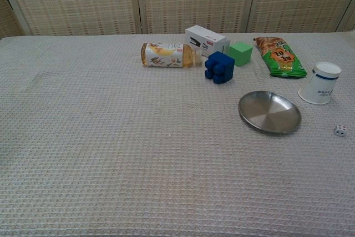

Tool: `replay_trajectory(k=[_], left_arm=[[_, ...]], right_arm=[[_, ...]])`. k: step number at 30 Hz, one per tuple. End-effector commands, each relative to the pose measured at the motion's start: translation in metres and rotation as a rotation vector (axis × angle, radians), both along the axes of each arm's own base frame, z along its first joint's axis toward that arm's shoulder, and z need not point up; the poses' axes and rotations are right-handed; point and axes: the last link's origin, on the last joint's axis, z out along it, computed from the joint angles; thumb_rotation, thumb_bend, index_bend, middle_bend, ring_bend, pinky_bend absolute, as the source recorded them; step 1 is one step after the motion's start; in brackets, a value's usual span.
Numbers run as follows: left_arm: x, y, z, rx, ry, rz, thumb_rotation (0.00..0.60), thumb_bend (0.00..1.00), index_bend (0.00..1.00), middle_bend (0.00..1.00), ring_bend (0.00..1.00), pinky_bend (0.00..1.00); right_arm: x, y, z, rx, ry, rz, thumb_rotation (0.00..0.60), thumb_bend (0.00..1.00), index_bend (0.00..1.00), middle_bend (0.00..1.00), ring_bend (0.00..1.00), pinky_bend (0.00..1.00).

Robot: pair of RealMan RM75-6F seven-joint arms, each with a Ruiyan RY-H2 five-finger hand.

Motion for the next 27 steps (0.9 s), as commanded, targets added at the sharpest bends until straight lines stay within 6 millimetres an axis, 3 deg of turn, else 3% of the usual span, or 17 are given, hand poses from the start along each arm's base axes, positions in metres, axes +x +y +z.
replay_trajectory(k=[1, 8, 10, 11, 14, 17, 22, 27], left_arm=[[0.0, 0.0, 0.0, 0.0, 0.0, -0.002, 0.6, 0.45, 0.1, 0.17, 0.2, 0.38], [0.002, 0.0, -0.001, -0.004, -0.002, -0.01, 0.6, 0.45, 0.1, 0.17, 0.2, 0.38], [0.0, 0.002, -0.001, -0.006, -0.003, -0.009, 0.6, 0.45, 0.1, 0.17, 0.2, 0.38], [0.0, 0.002, -0.001, -0.008, -0.002, -0.006, 0.6, 0.45, 0.1, 0.17, 0.2, 0.38], [-0.002, 0.003, -0.002, -0.011, 0.0, 0.006, 0.6, 0.45, 0.1, 0.17, 0.2, 0.38], [0.0, 0.002, -0.001, -0.01, 0.001, 0.001, 0.6, 0.45, 0.1, 0.17, 0.2, 0.38], [0.001, 0.0, -0.002, -0.012, 0.004, -0.006, 0.6, 0.45, 0.1, 0.17, 0.2, 0.38], [-0.001, 0.003, -0.004, -0.019, 0.011, 0.01, 0.6, 0.45, 0.1, 0.17, 0.2, 0.38]], right_arm=[[0.0, 0.001, 0.001, -0.003, 0.001, -0.006, 0.6, 0.12, 0.0, 0.04, 0.0, 0.18], [0.002, 0.004, 0.001, 0.003, 0.0, 0.01, 0.6, 0.12, 0.0, 0.04, 0.0, 0.18], [0.004, 0.004, 0.002, -0.015, 0.004, 0.041, 0.6, 0.12, 0.01, 0.09, 0.01, 0.2], [0.004, 0.003, 0.003, -0.029, 0.01, 0.051, 0.6, 0.12, 0.04, 0.18, 0.08, 0.24], [0.001, 0.0, 0.002, -0.059, 0.033, 0.052, 0.6, 0.12, 0.18, 0.52, 0.42, 0.47], [0.0, -0.003, 0.0, -0.044, 0.051, 0.038, 0.6, 0.12, 0.25, 0.76, 0.65, 0.65], [0.0, -0.017, -0.007, -0.031, 0.047, 0.043, 0.6, 0.12, 0.3, 0.91, 0.81, 0.77], [-0.005, -0.042, -0.017, 0.028, -0.001, -0.015, 0.6, 0.12, 0.33, 0.97, 0.88, 0.85]])
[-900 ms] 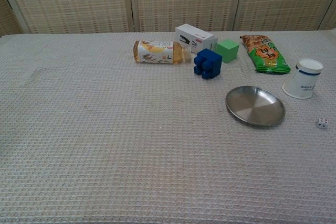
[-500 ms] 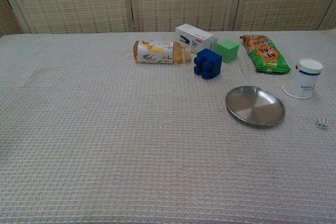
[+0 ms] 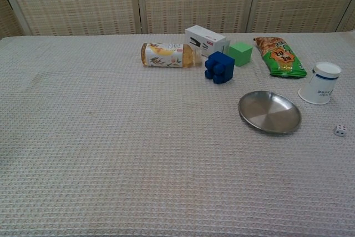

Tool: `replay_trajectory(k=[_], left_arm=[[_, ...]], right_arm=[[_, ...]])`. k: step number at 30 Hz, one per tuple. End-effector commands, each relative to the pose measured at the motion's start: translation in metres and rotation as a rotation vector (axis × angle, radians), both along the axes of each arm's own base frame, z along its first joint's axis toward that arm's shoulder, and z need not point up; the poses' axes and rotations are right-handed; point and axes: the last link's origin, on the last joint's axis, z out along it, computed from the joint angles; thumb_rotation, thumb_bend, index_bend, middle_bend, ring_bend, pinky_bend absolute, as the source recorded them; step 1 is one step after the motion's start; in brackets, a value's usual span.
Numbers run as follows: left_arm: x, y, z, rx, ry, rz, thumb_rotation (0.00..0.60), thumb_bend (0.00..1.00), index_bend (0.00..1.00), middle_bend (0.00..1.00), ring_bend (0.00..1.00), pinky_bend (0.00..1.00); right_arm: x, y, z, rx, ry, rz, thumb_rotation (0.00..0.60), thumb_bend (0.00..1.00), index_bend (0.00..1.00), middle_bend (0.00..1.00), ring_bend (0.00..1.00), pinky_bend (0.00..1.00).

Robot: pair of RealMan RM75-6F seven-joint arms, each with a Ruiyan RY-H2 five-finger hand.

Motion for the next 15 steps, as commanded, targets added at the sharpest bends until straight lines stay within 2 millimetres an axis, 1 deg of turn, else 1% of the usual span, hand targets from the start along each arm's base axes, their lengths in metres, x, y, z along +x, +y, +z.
replay_trajectory(k=[1, 7, 15], left_arm=[[-0.001, 0.002, -0.001, -0.006, 0.006, 0.005, 0.6, 0.45, 0.1, 0.17, 0.2, 0.38], [0.0, 0.001, -0.002, -0.011, 0.009, 0.003, 0.6, 0.45, 0.1, 0.17, 0.21, 0.38], [0.0, 0.002, -0.003, -0.014, 0.011, 0.008, 0.6, 0.45, 0.1, 0.17, 0.2, 0.38]], right_arm=[[-0.004, -0.022, -0.007, 0.053, -0.055, -0.054, 0.6, 0.12, 0.34, 0.98, 0.89, 0.86], [-0.014, -0.05, -0.015, 0.132, -0.126, -0.136, 0.6, 0.12, 0.34, 1.0, 0.91, 0.88], [-0.025, -0.071, -0.031, 0.218, -0.215, -0.192, 0.6, 0.13, 0.33, 1.0, 0.91, 0.88]])
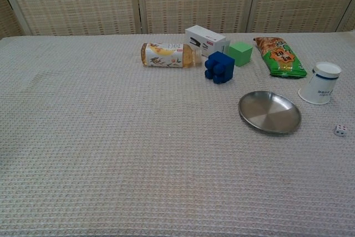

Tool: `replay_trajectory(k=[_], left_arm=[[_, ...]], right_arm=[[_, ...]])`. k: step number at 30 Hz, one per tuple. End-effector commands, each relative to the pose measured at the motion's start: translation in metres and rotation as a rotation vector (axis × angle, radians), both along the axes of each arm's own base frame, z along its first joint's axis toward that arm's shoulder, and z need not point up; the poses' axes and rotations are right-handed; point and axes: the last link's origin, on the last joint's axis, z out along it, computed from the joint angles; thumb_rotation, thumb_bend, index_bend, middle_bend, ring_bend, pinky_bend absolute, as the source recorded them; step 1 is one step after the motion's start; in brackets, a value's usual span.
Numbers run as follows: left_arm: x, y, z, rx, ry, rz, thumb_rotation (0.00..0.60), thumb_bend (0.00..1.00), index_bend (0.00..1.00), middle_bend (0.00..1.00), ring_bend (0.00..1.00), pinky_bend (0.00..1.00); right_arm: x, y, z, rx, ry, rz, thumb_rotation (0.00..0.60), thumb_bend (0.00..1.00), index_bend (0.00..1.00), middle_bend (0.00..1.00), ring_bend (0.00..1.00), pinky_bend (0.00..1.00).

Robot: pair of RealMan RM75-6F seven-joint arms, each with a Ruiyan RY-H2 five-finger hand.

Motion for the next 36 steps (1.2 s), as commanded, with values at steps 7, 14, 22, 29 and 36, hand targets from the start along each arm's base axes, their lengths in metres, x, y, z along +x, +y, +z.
replay_trajectory(k=[7, 14, 22, 29, 36], left_arm=[[0.0, 0.0, 0.0, -0.002, 0.002, 0.001, 0.6, 0.45, 0.1, 0.17, 0.21, 0.38], [0.0, 0.0, -0.001, -0.004, 0.003, 0.0, 0.6, 0.45, 0.1, 0.17, 0.21, 0.38], [0.0, 0.0, 0.001, 0.001, 0.0, -0.001, 0.6, 0.45, 0.1, 0.17, 0.21, 0.38], [0.0, 0.0, 0.001, 0.002, -0.001, 0.0, 0.6, 0.45, 0.1, 0.17, 0.21, 0.38], [0.0, -0.001, 0.003, 0.008, -0.008, 0.001, 0.6, 0.45, 0.1, 0.17, 0.21, 0.38]], right_arm=[[-0.015, -0.022, -0.017, 0.084, -0.056, -0.073, 0.6, 0.15, 0.35, 1.0, 0.92, 0.88], [-0.019, -0.024, -0.03, 0.121, -0.045, -0.087, 0.6, 0.15, 0.4, 1.0, 0.92, 0.88], [-0.02, -0.023, -0.037, 0.129, -0.027, -0.076, 0.6, 0.15, 0.45, 1.0, 0.92, 0.88], [-0.02, -0.026, -0.046, 0.112, -0.022, -0.053, 0.6, 0.15, 0.47, 1.0, 0.93, 0.89], [-0.016, -0.028, -0.06, 0.125, -0.039, -0.023, 0.6, 0.15, 0.47, 1.0, 0.93, 0.89]])
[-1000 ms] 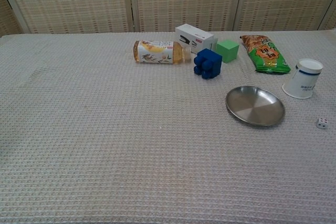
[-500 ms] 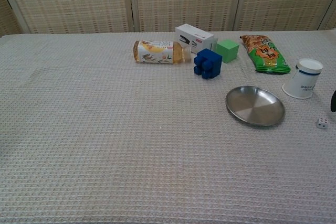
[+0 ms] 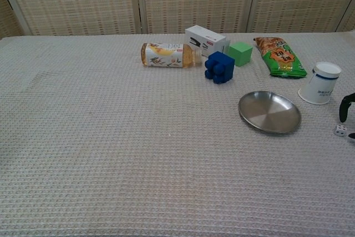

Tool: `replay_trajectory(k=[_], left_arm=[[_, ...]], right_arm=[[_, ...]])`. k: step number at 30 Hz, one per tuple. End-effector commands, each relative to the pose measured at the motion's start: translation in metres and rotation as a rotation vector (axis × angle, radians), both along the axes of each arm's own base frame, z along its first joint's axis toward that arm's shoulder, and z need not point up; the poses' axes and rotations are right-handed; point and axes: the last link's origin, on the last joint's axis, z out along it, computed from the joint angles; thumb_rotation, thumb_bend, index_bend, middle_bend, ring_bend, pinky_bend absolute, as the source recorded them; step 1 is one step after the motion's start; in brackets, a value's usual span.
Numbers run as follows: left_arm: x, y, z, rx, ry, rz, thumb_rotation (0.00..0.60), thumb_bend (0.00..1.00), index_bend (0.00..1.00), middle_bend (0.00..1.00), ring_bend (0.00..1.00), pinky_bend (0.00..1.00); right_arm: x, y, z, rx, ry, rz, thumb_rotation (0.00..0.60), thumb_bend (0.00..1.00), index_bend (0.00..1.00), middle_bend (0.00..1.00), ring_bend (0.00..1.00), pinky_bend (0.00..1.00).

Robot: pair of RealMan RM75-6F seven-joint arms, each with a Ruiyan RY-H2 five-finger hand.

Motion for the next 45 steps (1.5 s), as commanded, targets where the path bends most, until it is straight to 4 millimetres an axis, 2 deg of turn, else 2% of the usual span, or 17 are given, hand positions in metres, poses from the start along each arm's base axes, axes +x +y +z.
replay_trajectory(k=[1, 25, 45], left_arm=[[0.0001, -0.0004, 0.0003, 0.0, -0.001, -0.001, 0.6, 0.45, 0.1, 0.17, 0.21, 0.38], [0.0, -0.0007, 0.0008, 0.0, -0.002, 0.001, 0.6, 0.45, 0.1, 0.17, 0.23, 0.38], [0.0, -0.0012, 0.0008, 0.001, -0.003, 0.001, 0.6, 0.45, 0.1, 0.17, 0.23, 0.38]], right_arm=[[0.0027, -0.0002, -0.0046, 0.007, -0.009, 0.017, 0.6, 0.15, 0.47, 1.0, 0.93, 0.89], [0.0045, -0.0028, -0.0129, 0.008, -0.013, 0.039, 0.6, 0.19, 0.51, 1.0, 0.93, 0.89], [0.0054, -0.0028, -0.0099, -0.014, -0.005, 0.049, 0.6, 0.23, 0.57, 1.0, 0.94, 0.9]])
